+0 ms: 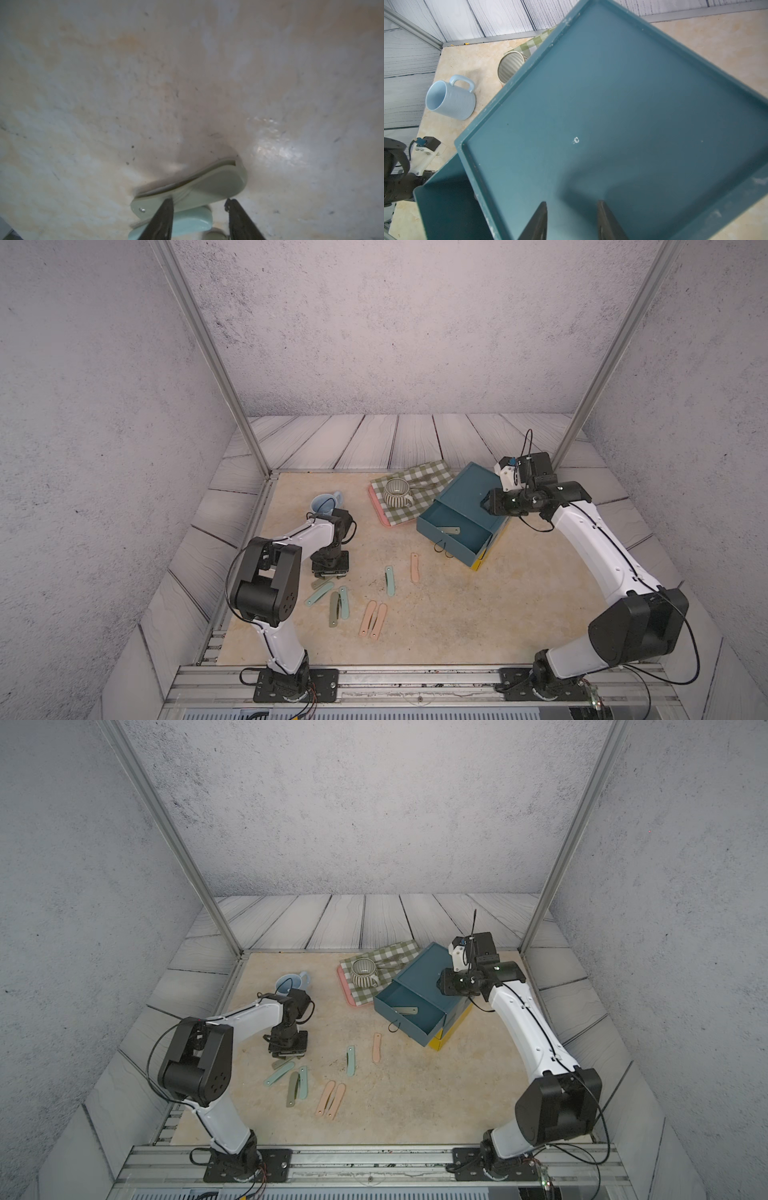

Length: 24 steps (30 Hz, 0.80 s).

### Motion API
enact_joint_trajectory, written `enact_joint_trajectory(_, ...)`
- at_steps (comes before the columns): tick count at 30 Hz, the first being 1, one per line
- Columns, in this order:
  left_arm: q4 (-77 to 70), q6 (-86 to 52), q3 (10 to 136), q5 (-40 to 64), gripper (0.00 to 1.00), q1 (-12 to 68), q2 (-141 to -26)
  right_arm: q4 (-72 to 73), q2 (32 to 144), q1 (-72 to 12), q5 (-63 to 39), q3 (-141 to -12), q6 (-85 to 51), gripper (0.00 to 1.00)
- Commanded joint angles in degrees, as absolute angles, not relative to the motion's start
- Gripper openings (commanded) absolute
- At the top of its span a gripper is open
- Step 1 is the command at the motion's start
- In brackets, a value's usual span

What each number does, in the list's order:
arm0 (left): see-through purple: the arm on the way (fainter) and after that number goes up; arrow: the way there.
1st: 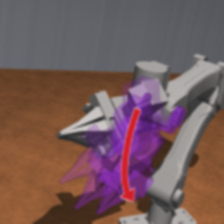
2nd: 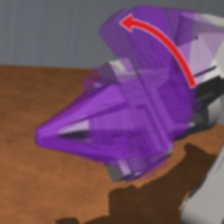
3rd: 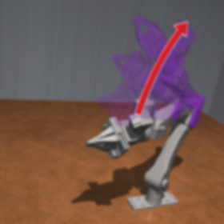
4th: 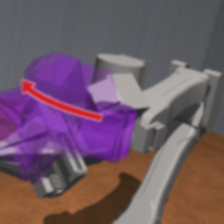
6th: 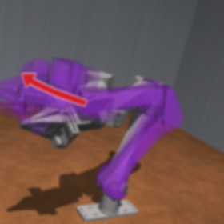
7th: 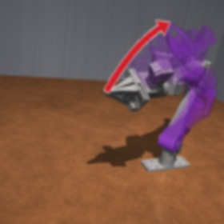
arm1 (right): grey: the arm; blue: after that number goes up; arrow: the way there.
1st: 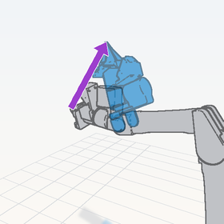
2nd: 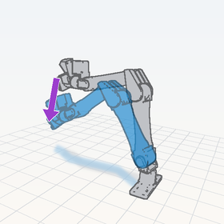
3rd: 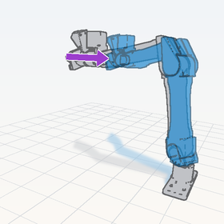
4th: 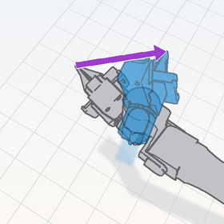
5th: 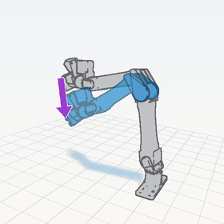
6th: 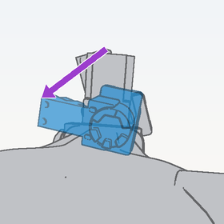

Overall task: Place the fruit knives into the drawer by color
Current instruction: Pick up the fruit knife from the center of the board.

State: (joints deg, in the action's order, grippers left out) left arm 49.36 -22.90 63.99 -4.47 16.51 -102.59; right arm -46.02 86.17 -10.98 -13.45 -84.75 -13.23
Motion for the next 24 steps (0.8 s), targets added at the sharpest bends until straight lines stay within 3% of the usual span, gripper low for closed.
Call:
enact_joint_trajectory(1,49.6,-22.6,65.1,-4.9,0.47,16.2,-103.5,-57.1,88.9,-11.0,-11.2,-80.8,-13.6,0.41)
enact_joint_trajectory(24,49.9,-21.5,69.0,-4.9,0.46,11.4,-107.7,-56.9,90.2,-11.0,-10.7,-80.4,-13.6,0.41)
